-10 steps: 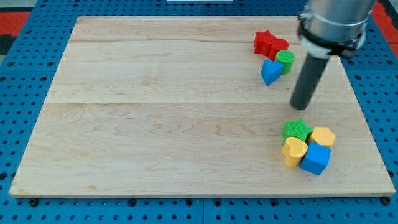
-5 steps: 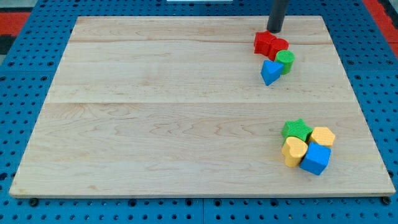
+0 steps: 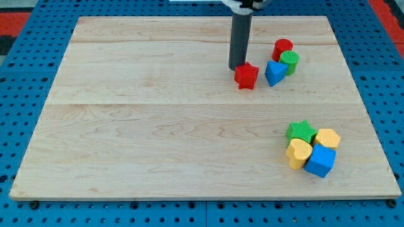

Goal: Place the red star on top of the green star and yellow hexagon

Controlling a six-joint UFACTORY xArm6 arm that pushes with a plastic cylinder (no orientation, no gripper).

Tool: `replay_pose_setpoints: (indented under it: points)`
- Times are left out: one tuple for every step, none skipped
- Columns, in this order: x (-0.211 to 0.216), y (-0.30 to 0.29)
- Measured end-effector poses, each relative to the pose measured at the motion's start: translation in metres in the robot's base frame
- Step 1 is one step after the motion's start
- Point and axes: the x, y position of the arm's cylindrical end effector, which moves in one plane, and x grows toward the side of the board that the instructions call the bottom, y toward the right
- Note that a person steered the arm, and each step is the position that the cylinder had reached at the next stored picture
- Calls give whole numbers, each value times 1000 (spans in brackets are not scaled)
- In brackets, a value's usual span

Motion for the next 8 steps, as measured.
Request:
replay_pose_setpoints:
  points:
    - [22,8]
    - [45,39]
    - [50,73]
    - [61,93]
    - [78,108]
    - [87,126]
    - [96,134]
    - [100,134]
